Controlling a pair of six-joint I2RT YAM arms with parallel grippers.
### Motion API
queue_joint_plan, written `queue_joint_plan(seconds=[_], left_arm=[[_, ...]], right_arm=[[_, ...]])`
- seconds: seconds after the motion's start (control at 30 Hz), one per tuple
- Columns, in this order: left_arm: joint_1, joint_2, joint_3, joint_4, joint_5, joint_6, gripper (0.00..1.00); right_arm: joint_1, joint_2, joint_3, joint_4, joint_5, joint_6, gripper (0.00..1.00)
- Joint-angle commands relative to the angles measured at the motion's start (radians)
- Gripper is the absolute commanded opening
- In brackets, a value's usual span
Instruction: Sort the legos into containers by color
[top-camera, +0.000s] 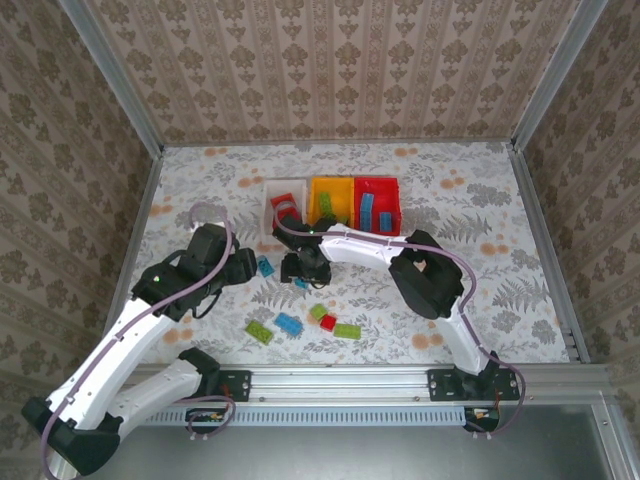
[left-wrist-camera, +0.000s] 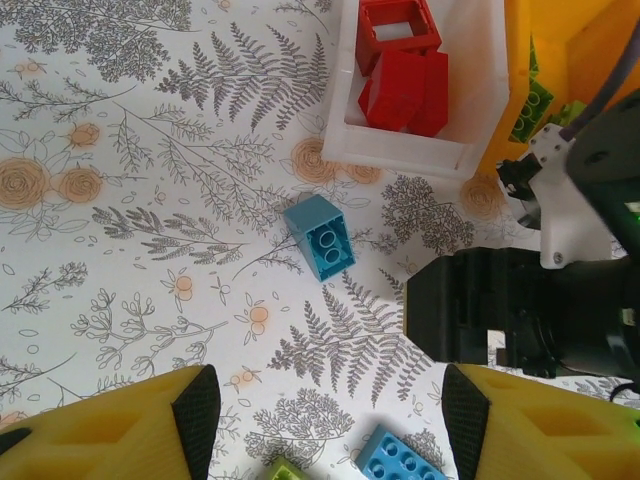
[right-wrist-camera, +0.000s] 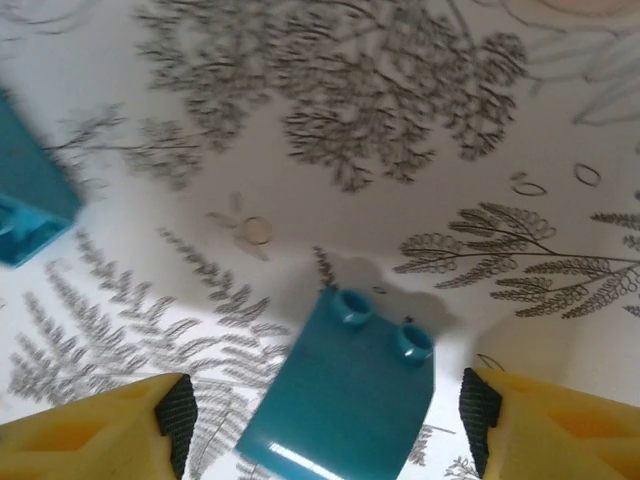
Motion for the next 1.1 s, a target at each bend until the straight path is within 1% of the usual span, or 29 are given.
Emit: queue_joint_plan(seconds=[0.0, 0.1, 0.27, 0.37, 0.4, 0.5, 0.6, 0.7, 0.77, 0.83, 0.93, 1.07], left_arm=[[-0.007, -0.021, -0.002, -0.041, 0.021, 0.033, 0.63], [-0.007, -0.022, 0.002, -0.043, 0.026, 0.043, 0.63], [-0.007, -0.033, 0.009, -0.045, 0.031, 0.05, 0.63], [-0.007, -0.034, 0.008, -0.035, 0.035, 0.047, 0.63], [-0.007, -0.033, 0.008, -0.027, 0.039, 0.044, 0.63], [-0.008, -0.018, 0.008, 0.017, 0.064, 0.038, 0.63], [-0.011, 0.025, 0.018, 0.086, 0.118, 0.039, 0.62], [-0.034, 0.083, 0.038, 0.163, 0.148, 0.034, 0.62], [-0.054, 0.132, 0.058, 0.213, 0.152, 0.031, 0.62], [-0.071, 0.187, 0.086, 0.251, 0.156, 0.033, 0.62], [-0.1, 0.275, 0.138, 0.297, 0.159, 0.042, 0.62], [-0.125, 0.376, 0.207, 0.35, 0.166, 0.055, 0.62]], right_arm=[[0.006, 0.028, 0.044, -0.08, 0.031, 0.098, 0.7], [0.005, 0.045, 0.056, -0.072, 0.031, 0.109, 0.63], [0.006, 0.025, 0.053, -0.065, 0.063, 0.106, 0.39], [0.005, -0.03, 0.029, -0.059, 0.101, 0.074, 0.28], [0.005, -0.051, 0.024, -0.062, 0.116, 0.061, 0.26], [-0.004, -0.135, -0.006, -0.084, 0.178, 0.007, 0.23], [-0.045, -0.25, -0.068, -0.095, 0.244, -0.063, 0.22], [-0.133, -0.354, -0.132, -0.107, 0.301, -0.151, 0.22], [-0.216, -0.392, -0.167, -0.089, 0.309, -0.219, 0.23], [-0.296, -0.386, -0.16, -0.076, 0.296, -0.28, 0.23], [-0.385, -0.316, -0.09, -0.065, 0.306, -0.382, 0.23], [-0.449, -0.17, 0.072, -0.088, 0.317, -0.459, 0.23]])
